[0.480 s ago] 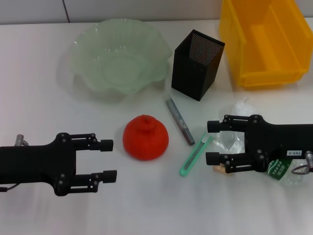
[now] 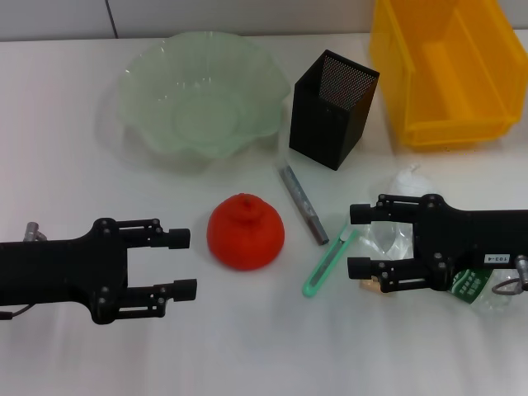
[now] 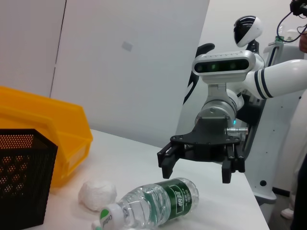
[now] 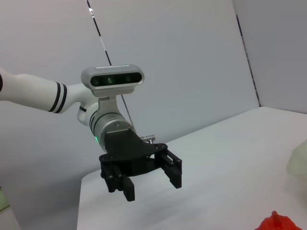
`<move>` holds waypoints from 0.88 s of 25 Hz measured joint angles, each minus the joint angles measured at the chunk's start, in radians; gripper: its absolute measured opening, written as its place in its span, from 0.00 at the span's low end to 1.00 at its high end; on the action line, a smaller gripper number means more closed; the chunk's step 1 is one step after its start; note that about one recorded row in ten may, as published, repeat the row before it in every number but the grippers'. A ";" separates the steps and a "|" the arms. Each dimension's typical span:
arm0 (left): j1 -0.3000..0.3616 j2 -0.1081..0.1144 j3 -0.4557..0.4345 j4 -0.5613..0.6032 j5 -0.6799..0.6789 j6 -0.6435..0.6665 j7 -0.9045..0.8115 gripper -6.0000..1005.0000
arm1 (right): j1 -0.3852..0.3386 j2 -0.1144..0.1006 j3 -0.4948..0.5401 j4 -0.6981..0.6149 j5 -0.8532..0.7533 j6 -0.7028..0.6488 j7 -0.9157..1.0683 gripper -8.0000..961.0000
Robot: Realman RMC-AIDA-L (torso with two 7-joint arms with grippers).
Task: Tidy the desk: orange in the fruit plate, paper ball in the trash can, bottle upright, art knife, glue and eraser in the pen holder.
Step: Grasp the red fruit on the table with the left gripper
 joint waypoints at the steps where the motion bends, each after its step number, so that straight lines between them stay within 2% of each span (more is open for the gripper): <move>1: 0.000 0.000 0.000 0.000 0.000 0.000 0.000 0.67 | 0.000 0.000 0.000 0.000 0.000 0.000 0.000 0.85; 8: -0.001 -0.008 -0.022 0.000 -0.002 -0.005 0.000 0.68 | -0.002 0.000 0.000 0.000 0.000 0.001 0.000 0.85; 10: -0.007 -0.017 -0.056 0.000 -0.001 -0.016 0.002 0.68 | -0.006 0.000 0.000 0.001 0.000 0.003 0.000 0.85; 13: -0.020 -0.029 -0.093 0.001 0.002 -0.051 0.007 0.68 | -0.008 0.000 0.000 0.003 0.000 0.003 0.000 0.85; 19: -0.058 -0.046 -0.091 0.001 0.018 -0.159 -0.003 0.68 | -0.013 -0.001 0.000 0.005 -0.003 0.006 0.000 0.85; 20: -0.074 -0.065 -0.092 0.002 0.055 -0.205 0.000 0.68 | -0.013 -0.002 0.000 0.005 -0.005 0.007 0.000 0.85; 22: -0.087 -0.083 -0.095 0.002 0.083 -0.239 0.003 0.71 | -0.013 -0.002 0.000 0.005 -0.007 0.008 0.000 0.85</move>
